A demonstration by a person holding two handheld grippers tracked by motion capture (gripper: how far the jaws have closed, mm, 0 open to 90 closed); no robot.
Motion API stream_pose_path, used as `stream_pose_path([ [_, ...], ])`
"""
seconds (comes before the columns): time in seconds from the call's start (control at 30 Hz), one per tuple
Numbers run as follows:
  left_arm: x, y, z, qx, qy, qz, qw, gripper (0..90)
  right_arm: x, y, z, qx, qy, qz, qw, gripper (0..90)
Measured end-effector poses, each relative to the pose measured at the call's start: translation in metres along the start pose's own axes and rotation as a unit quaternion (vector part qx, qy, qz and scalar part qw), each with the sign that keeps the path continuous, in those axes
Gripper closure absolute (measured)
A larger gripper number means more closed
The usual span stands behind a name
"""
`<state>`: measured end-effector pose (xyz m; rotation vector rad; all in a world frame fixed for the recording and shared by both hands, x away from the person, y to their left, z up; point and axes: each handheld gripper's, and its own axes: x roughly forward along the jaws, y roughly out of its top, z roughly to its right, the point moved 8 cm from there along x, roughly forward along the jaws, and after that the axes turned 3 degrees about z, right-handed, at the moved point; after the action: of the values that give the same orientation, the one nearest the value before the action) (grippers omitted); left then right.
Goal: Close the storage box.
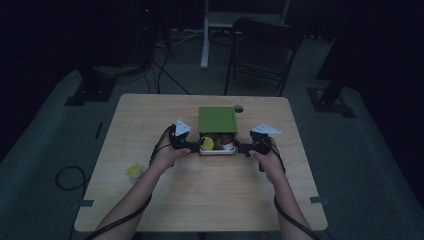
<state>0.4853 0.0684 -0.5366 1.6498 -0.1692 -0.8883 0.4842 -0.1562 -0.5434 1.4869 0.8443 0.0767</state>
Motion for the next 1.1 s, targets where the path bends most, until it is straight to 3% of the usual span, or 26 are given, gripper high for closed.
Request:
stream_pose_path([
  [0.23, -0.002, 0.002, 0.004, 0.000, -0.002, 0.004, 1.0000, 15.8, 0.000, -0.001, 0.000, 0.002, -0.009, -0.001, 1.0000, 11.8],
  [0.47, -0.005, 0.001, 0.011, -0.011, -0.019, 0.002, 0.9998, 15.7, -0.004, -0.001, -0.003, 0.006, -0.009, 0.003, 0.9999, 11.8],
  [0.5, -0.009, 0.003, 0.014, -0.021, -0.026, 0.008, 0.9994, 15.7, -0.006, 0.000, -0.004, 0.007, -0.004, 0.011, 0.9999, 11.8],
  [0.63, -0.014, 0.002, 0.016, -0.024, -0.036, 0.006, 0.9991, 15.7, -0.008, -0.005, -0.006, 0.005, 0.004, 0.000, 1.0000, 11.8],
  [0.77, -0.016, 0.001, 0.015, -0.029, -0.032, 0.008, 0.9990, 15.7, -0.010, -0.006, -0.005, 0.007, -0.001, 0.000, 1.0000, 11.8],
  [0.9, -0.023, -0.005, 0.013, -0.036, -0.017, -0.007, 0.9992, 15.7, -0.016, -0.007, -0.005, 0.002, -0.004, 0.002, 1.0000, 11.8],
  [1.1, -0.031, -0.005, 0.011, -0.041, -0.002, 0.001, 0.9991, 15.7, -0.024, -0.008, -0.003, -0.003, -0.012, 0.003, 0.9999, 11.8],
])
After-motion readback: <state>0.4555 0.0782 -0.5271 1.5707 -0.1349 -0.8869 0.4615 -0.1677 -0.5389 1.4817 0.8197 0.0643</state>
